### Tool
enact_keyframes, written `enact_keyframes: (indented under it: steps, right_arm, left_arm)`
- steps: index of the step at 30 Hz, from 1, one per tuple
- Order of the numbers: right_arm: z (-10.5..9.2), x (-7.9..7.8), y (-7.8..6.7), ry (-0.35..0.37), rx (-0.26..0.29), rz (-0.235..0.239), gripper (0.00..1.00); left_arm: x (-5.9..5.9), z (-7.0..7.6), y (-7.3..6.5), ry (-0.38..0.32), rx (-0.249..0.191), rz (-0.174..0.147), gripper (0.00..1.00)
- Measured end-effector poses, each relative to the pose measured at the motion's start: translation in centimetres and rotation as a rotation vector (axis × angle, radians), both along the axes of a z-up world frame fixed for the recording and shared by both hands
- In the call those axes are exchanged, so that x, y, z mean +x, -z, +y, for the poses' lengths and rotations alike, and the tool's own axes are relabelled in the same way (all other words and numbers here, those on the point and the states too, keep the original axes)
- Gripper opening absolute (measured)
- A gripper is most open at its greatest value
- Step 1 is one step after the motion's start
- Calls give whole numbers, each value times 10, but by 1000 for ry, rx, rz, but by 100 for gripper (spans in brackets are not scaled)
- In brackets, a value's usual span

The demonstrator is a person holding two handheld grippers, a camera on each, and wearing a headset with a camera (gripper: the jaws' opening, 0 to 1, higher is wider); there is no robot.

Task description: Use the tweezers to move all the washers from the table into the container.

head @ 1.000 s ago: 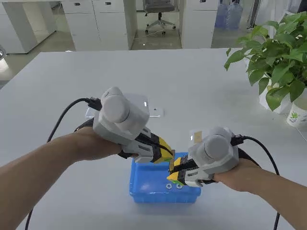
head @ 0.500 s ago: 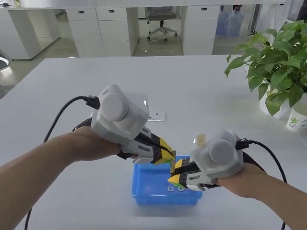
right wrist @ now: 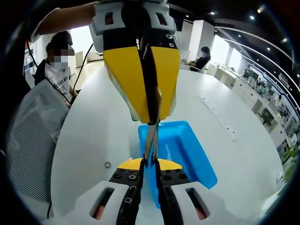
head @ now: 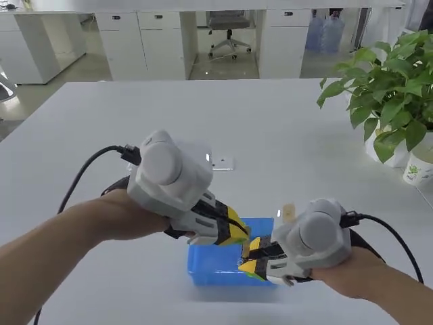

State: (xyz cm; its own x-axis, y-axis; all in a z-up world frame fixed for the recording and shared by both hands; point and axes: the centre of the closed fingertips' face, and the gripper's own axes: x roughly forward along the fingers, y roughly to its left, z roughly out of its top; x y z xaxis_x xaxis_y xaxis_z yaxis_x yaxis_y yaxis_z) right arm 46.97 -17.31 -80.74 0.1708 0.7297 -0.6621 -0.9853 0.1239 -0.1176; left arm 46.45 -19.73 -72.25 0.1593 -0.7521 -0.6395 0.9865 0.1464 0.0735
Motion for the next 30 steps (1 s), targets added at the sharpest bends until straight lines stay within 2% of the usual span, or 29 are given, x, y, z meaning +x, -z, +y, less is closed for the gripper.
enact_keyframes:
  steps: [20,30]
  right_arm:
    - [3,-35,22,-17,2,46,12]
    - [10,-52,32,-46,1,63,13]
  left_arm:
    - [-33,2,23,17,5,33,4]
    - [-46,10,32,15,12,49,4]
